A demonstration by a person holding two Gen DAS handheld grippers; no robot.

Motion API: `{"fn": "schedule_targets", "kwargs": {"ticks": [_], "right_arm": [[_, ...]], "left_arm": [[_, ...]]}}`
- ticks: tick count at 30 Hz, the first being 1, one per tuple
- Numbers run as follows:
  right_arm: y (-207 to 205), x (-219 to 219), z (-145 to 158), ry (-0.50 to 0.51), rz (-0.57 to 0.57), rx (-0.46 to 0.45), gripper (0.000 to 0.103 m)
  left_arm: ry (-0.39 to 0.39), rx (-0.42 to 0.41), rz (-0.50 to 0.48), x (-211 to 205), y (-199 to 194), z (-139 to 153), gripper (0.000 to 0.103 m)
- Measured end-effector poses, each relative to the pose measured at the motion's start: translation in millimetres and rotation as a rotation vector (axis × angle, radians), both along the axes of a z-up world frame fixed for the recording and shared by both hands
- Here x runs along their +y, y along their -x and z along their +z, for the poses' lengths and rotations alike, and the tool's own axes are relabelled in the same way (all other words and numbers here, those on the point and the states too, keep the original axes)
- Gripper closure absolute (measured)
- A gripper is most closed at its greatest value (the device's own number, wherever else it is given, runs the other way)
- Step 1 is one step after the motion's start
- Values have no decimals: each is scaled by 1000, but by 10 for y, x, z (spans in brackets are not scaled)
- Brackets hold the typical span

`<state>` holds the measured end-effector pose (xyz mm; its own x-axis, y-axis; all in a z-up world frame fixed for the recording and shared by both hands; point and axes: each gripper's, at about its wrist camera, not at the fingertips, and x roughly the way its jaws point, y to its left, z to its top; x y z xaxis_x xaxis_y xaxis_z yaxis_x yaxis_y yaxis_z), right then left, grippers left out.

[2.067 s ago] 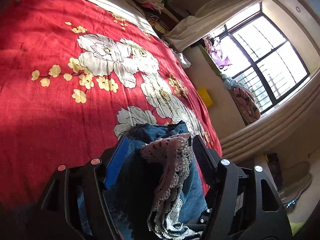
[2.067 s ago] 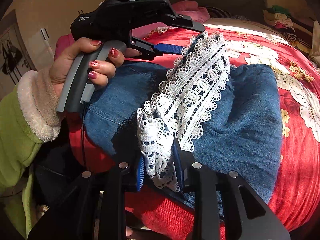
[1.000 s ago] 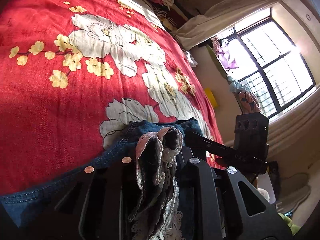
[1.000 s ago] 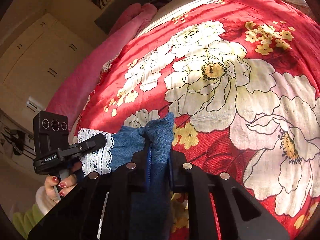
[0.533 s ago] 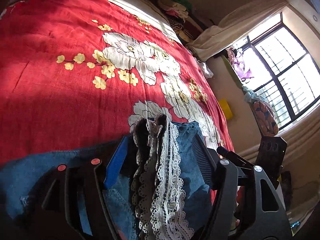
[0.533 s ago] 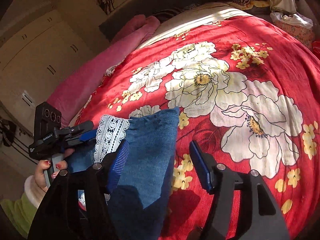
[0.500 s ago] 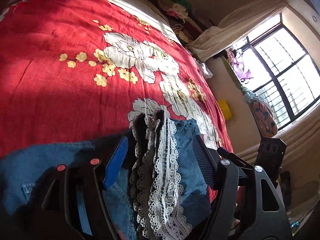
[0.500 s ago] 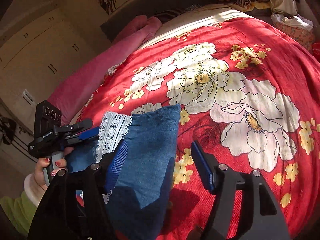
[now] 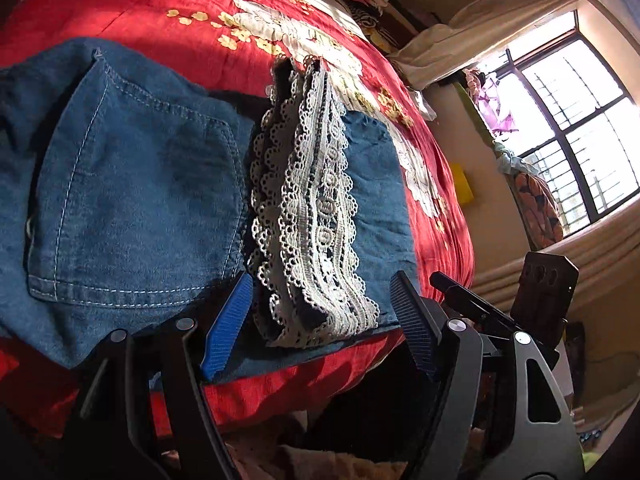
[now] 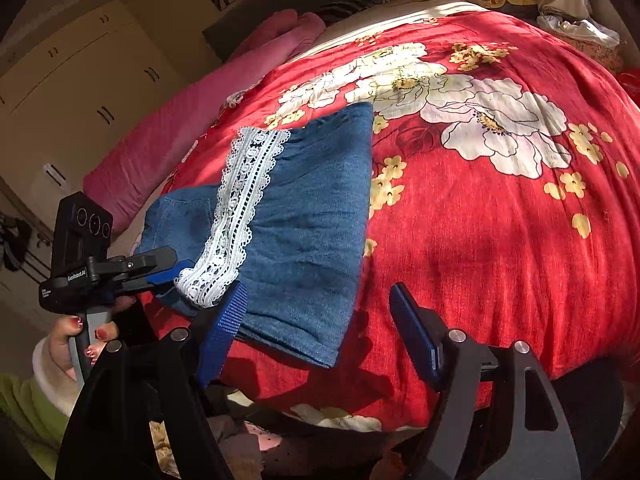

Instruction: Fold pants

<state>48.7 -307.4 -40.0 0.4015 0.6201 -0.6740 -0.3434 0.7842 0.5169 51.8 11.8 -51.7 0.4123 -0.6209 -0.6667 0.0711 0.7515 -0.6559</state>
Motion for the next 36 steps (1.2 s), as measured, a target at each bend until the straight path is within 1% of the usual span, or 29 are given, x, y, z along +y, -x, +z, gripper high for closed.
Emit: {"fn": "schedule_targets", "kwargs": {"ticks": [2,7,9,10,11,12,13,15,16,17,18,19,20,22,24,26,28,31,36], "right_arm": [[21,14,-20,-11,3,10,30],[7,49,-52,3,5,22,30],[-23,56,-89,-7,7,35,30],[-36,55,-111,-6,4,45,30],[-48,45,-137,-13,4,56,30],[-59,38,-163,-24,5,70,30],[-67,37,-182,-31,5,82,30],[-85,42,-224,-58,24,99,31],[-100,37,-253,-76,28,114,35],[-113,43,-282,-90,40,128,61],[-116,40,-296,-89,41,130,77],[-106,33,-287,-88,42,122,88],[-85,27,-257,-95,51,109,88],[-43,0,-177,-101,59,78,88],[-23,-20,-165,-67,62,65,88],[-17,-6,-249,6,57,75,88],[-21,-5,-375,14,54,110,88],[-16,-14,-393,10,52,108,88],[-4,76,-315,80,65,75,86]], "left_arm": [[41,35,18,37,6,-56,40],[30,60,46,59,36,-58,40],[39,78,45,28,65,-89,40],[50,87,43,11,68,-105,42],[45,91,47,-7,66,-122,52],[31,97,45,-27,63,-145,58],[33,100,42,-38,59,-167,71],[51,112,38,-46,57,-203,74],[44,110,37,-40,68,-204,76],[37,107,38,-39,78,-192,78],[36,105,37,-36,89,-171,79],[36,98,38,-30,108,-139,79],[27,86,34,-29,133,-101,79],[-20,52,24,-26,194,-33,79],[-70,37,16,-45,241,-11,79],[-121,35,14,-75,257,-51,79],[-159,35,9,-116,253,-99,79],[-192,27,-2,-133,216,-128,77],[-238,1,-16,-196,223,-95,77]]}}
